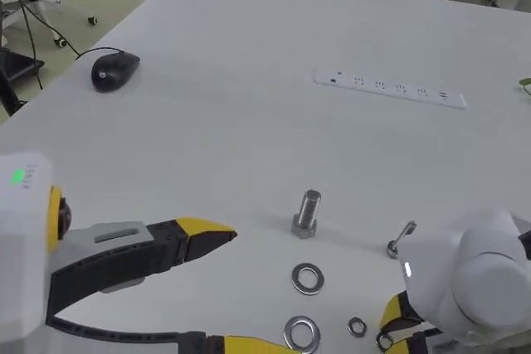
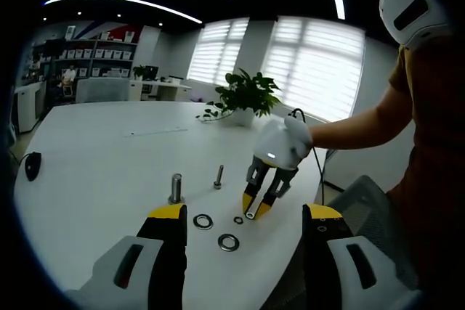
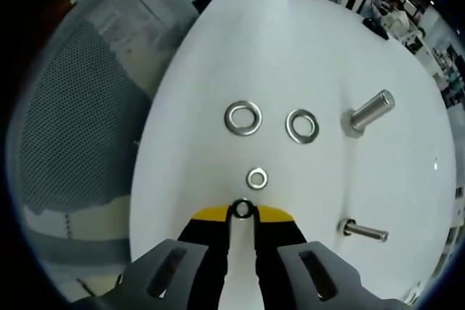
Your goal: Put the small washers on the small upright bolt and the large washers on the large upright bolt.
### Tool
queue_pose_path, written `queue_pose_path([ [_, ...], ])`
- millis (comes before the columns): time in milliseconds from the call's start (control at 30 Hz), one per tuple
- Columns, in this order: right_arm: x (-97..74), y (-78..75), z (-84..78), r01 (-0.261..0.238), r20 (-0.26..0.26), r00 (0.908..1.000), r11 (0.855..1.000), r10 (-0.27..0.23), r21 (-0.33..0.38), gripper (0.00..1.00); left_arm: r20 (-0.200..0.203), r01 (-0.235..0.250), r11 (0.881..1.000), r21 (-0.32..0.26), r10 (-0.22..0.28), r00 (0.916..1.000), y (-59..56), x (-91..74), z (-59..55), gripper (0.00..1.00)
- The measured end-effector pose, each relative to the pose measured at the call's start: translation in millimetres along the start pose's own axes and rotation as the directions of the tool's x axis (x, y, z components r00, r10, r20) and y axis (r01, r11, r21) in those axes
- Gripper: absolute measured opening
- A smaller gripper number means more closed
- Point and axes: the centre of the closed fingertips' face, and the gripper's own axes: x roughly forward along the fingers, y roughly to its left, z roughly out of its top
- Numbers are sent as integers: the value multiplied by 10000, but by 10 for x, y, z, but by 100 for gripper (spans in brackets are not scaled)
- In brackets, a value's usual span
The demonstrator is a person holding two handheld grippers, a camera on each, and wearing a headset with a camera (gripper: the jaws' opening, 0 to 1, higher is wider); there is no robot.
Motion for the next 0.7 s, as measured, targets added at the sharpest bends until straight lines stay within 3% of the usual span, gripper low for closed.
queue_pose_path([
  [700, -538, -526, -233, 1098, -344, 9937, 9900, -1071, 885, 12, -58, 34, 10000, 82, -34, 10000, 16, 27, 9, 63],
])
